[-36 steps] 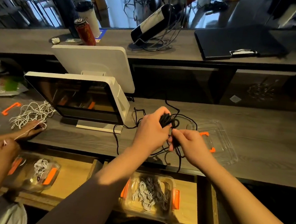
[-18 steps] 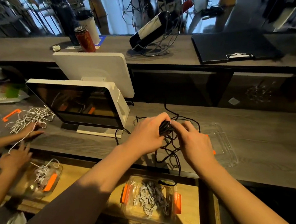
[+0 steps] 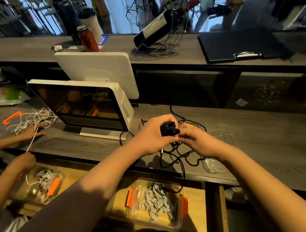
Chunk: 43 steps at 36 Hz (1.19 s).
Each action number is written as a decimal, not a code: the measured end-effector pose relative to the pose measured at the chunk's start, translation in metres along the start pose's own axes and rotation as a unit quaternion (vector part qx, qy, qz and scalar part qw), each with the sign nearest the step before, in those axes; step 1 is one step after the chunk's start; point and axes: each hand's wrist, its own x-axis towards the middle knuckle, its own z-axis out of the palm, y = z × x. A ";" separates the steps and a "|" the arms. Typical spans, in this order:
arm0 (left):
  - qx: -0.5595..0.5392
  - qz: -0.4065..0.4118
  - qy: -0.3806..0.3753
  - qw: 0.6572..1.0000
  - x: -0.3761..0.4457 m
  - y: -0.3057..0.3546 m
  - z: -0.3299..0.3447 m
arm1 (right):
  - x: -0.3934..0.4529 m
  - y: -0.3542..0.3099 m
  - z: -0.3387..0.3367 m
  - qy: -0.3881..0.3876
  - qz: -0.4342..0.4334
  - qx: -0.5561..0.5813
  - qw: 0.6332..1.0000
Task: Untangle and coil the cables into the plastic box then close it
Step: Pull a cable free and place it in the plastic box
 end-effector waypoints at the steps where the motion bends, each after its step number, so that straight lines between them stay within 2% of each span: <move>1: -0.018 0.002 0.000 1.000 0.001 0.000 0.000 | 0.000 0.001 -0.004 -0.022 0.005 0.057 0.998; 3: -0.050 0.004 -0.001 0.999 0.003 -0.002 -0.002 | -0.002 0.005 -0.007 -0.051 0.016 0.156 0.986; 5: -0.087 -0.009 0.003 0.996 0.006 -0.007 -0.004 | -0.002 0.007 -0.005 -0.031 0.012 0.189 0.981; 7: -0.160 -0.053 0.023 0.985 0.008 -0.009 -0.003 | 0.002 0.007 0.004 0.078 -0.008 0.158 0.984; 9: -0.258 -0.111 0.067 0.957 0.011 -0.010 -0.003 | 0.005 0.005 0.017 0.243 0.004 0.109 0.964; 12: -0.369 -0.171 0.100 0.908 0.015 -0.008 0.003 | 0.005 0.000 0.042 0.459 0.021 -0.052 0.887; 14: -0.437 -0.191 0.109 0.872 0.020 -0.004 0.010 | 0.008 -0.005 0.058 0.505 -0.003 -0.164 0.847; 17: -0.522 -0.204 0.121 0.819 0.025 -0.003 0.019 | 0.016 -0.010 0.077 0.496 0.009 -0.226 0.838; 21: -0.533 -0.236 0.119 0.804 0.024 -0.005 0.021 | 0.023 0.000 0.089 0.513 0.030 -0.256 0.819; 24: -0.510 -0.247 0.102 0.818 0.021 0.002 0.017 | 0.026 0.010 0.091 0.542 -0.012 -0.239 0.806; 28: -0.395 -0.246 0.068 0.883 0.015 0.007 0.014 | 0.027 0.020 0.087 0.547 -0.089 -0.180 0.812; 31: -0.335 -0.243 0.046 0.909 0.013 0.009 0.010 | 0.031 0.024 0.086 0.534 -0.128 -0.189 0.814; 38: -0.293 -0.210 0.063 0.931 0.019 0.008 -0.001 | 0.031 0.031 0.091 0.463 -0.174 -0.208 0.844; 43: -0.302 -0.216 0.099 0.923 0.023 -0.001 -0.003 | 0.027 0.028 0.094 0.458 -0.154 -0.193 0.854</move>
